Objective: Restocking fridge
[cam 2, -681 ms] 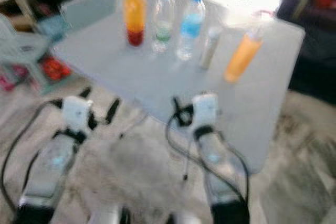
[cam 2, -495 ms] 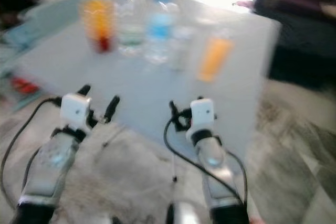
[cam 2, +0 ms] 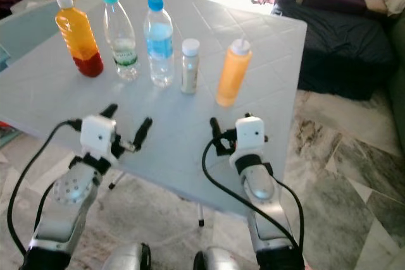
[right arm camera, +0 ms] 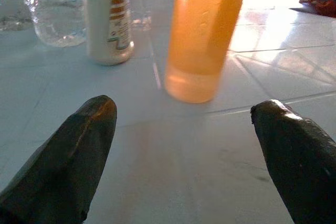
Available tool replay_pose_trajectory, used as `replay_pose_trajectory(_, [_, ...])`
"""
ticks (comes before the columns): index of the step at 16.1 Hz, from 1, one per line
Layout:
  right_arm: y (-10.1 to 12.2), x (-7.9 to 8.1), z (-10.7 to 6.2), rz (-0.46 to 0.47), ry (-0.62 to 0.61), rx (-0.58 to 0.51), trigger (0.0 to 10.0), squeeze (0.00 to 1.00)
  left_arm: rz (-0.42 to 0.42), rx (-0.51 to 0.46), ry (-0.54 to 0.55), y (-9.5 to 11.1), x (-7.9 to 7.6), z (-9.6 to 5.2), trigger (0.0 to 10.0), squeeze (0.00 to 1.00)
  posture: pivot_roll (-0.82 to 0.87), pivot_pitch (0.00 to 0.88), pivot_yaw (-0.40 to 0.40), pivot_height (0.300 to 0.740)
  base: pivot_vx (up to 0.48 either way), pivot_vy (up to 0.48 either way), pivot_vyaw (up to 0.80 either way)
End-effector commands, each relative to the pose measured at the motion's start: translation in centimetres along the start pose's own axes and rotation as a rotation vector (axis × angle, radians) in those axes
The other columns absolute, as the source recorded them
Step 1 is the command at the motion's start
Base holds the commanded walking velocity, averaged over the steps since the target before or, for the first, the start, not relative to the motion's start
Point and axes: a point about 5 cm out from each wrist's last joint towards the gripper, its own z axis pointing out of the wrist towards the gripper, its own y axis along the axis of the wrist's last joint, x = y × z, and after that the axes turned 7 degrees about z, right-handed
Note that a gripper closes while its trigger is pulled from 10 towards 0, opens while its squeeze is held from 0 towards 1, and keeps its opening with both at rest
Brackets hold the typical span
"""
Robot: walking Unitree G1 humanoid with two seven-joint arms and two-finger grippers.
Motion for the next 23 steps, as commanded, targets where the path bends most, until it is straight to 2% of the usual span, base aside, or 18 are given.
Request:
replay_pose_trajectory(1, [1.1, -0.1, 0.2, -0.025, -0.013, -0.052, 10.0, 0.0, 0.015, 0.019, 0.007, -0.1, 0.2, -0.4, 10.0, 0.0, 0.07, 0.122, -0.042, 0.74, 0.0, 0.0, 0.0])
replay_pose_trajectory(5, [3.1, -1.6, 2.1, -0.075, -0.049, -0.118, 10.0, 0.0, 0.078, 0.065, -0.036, -1.1, -0.3, -1.6, 10.0, 0.0, 0.07, 0.146, -0.024, 0.74, 0.0, 0.0, 0.0])
replay_pose_trajectory(8, [5.3, -2.4, 3.9, -0.067, -0.049, -0.171, 10.0, 0.0, 0.07, 0.056, -0.059, -0.7, -0.8, -1.5, 10.0, 0.0, 0.07, 0.167, -0.013, 0.74, 0.0, 0.0, 0.0])
replay_pose_trajectory(10, [5.7, -2.8, 5.0, -0.068, -0.042, -0.156, 10.0, 0.0, 0.084, 0.034, -0.084, 0.0, -1.0, -1.2, 10.0, 0.0, 0.07, 0.172, -0.01, 0.74, 0.0, 0.0, 0.0])
replay_pose_trajectory(11, [5.8, -2.9, 5.2, -0.076, -0.037, -0.161, 10.0, 0.1, 0.087, 0.034, -0.084, 0.0, -1.0, -1.3, 10.0, 0.0, 0.08, 0.175, -0.008, 0.74, 0.0, 0.0, 0.0])
replay_pose_trajectory(12, [5.9, -2.9, 5.5, -0.07, -0.033, -0.163, 10.0, 1.0, 0.089, 0.036, -0.083, -0.1, -0.9, -1.4, 10.0, 0.0, 0.08, 0.175, -0.008, 0.74, 0.0, 0.0, 0.0])
replay_pose_trajectory(16, [6.2, -2.5, 6.3, -0.072, 0.009, -0.171, 10.0, 1.0, 0.129, 0.043, -0.08, -0.1, 0.0, -1.8, 10.0, 0.0, 0.1, 0.18, -0.018, 0.74, 0.0, 0.0, 0.0])
replay_pose_trajectory(17, [6.6, -2.3, 6.7, -0.077, 0.024, -0.182, 10.0, 0.56, 0.137, 0.048, -0.075, -0.2, 0.4, -1.9, 10.0, 0.0, 0.1, 0.18, -0.02, 0.74, 0.0, 0.0, 0.0])
replay_pose_trajectory(18, [6.8, -2.3, 6.9, -0.073, 0.027, -0.184, 10.0, 0.0, 0.144, 0.054, -0.073, -0.3, 0.7, -1.9, 10.0, 0.0, 0.1, 0.18, -0.022, 0.74, 0.0, 0.0, 0.0])
replay_pose_trajectory(23, [7.3, -2.1, 7.2, -0.059, 0.06, -0.204, 10.0, 0.0, 0.142, 0.053, -0.073, -0.3, 0.4, -2.0, 10.0, 0.0, 0.1, 0.173, -0.027, 0.74, 0.0, 0.0, 0.0])
